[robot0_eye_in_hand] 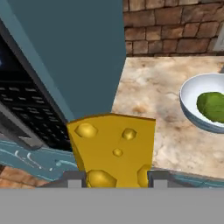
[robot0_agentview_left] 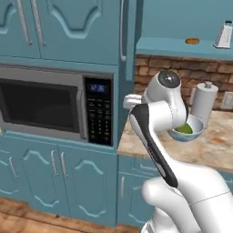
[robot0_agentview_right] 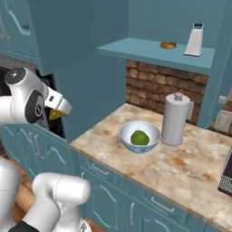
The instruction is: Pick the cheese from the fridge and the cheese grater from the cabinet and place them next to the salad bowl.
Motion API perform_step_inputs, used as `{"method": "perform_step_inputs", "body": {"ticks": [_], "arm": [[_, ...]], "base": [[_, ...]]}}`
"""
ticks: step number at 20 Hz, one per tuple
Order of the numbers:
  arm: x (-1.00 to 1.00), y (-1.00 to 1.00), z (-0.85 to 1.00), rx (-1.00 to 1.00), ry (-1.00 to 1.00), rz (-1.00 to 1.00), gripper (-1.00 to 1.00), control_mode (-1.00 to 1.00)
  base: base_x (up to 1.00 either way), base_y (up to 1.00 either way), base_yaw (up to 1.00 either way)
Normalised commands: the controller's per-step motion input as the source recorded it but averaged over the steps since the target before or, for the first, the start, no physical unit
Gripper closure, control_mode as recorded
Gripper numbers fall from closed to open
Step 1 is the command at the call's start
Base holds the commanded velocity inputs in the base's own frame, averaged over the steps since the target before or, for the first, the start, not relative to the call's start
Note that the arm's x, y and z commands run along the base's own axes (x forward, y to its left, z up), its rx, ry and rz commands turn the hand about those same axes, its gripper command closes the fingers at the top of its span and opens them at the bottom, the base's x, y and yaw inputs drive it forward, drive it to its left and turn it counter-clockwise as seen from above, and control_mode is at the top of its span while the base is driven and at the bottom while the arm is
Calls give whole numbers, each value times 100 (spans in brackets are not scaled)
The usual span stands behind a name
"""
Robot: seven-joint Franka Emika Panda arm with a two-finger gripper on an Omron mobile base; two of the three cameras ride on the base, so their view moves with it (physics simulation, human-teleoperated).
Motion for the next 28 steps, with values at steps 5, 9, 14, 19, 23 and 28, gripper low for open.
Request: {"method": "perform_step_inputs", "body": {"ticks": [5,9,14,19,23,28], "arm": [[0,0,0,0,0,0,100,100],[0,0,0,0,0,0,100,100],[0,0,0,0,0,0,100,100],[0,0,0,0,0,0,100,100],[0,0,0,0,0,0,100,100],[0,0,0,0,0,0,100,100]], "base": [[23,-13,-60],[20,-16,-55],[36,-41,-21],[32,-55,9],[23,-48,7],[45,4,0]]}}
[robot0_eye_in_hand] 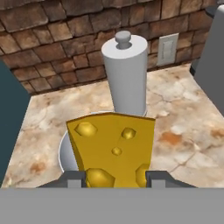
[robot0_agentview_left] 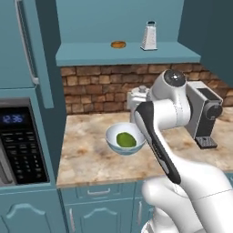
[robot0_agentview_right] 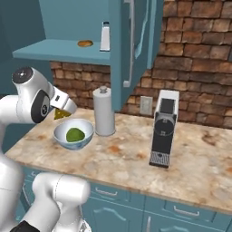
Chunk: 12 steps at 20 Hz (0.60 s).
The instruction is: Pick the cheese from the fridge and the cheese grater from the cabinet and place them next to the salad bowl.
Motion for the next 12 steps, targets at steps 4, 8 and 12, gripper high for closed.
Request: {"method": "perform_step_inputs", "body": {"ticks": [4,8,12], "arm": [[0,0,0,0,0,0,100,100],[0,0,0,0,0,0,100,100],[0,0,0,0,0,0,100,100]], "base": [[56,16,-2],[50,11,-12],[49,12,-3]]}}
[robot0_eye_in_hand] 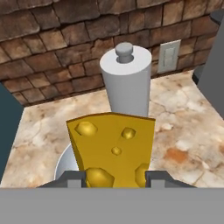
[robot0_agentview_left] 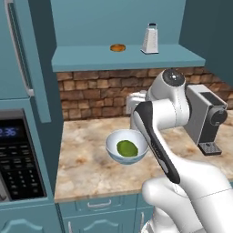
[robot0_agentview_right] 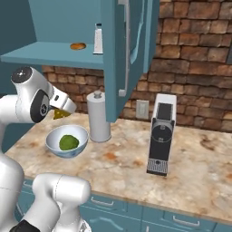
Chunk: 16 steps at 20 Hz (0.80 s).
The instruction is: Pick the cheese from the fridge and the cheese grater from the cabinet and place them next to the salad bowl.
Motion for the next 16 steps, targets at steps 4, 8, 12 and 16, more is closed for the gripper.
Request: {"method": "perform_step_inputs", "body": {"ticks": [4,8,12,16], "arm": [[0,0,0,0,0,0,100,100],[0,0,0,0,0,0,100,100],[0,0,0,0,0,0,100,100],[0,0,0,0,0,0,100,100]], "base": [[39,10,-3],[16,1,0],[0,0,0],[0,0,0]]}}
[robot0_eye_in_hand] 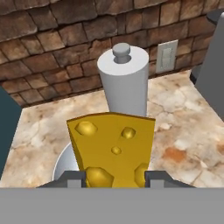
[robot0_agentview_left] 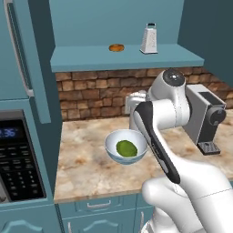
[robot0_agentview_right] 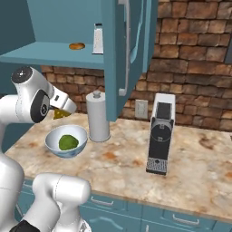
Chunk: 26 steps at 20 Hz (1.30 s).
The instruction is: Pick the cheese from the fridge and the cheese grater from the cabinet and place them next to the salad bowl.
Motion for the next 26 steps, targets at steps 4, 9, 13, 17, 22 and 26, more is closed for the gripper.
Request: {"method": "perform_step_inputs", "body": {"ticks": [4,9,13,17,22,26], "arm": [[3,-4,-5,1,4,0,100,-100],[7,-20,-21,2,9,-3,100,-100],[20,-23,-32,-10,15,-4,100,-100],[24,-28,-52,-13,18,-3,100,-100],[21,-32,-64,-1,7,-1,100,-100],[12,-36,-68,0,7,0,100,-100]], "base": [[3,-1,0],[0,0,0],[0,0,0],[0,0,0],[0,0,0],[0,0,0]]}}
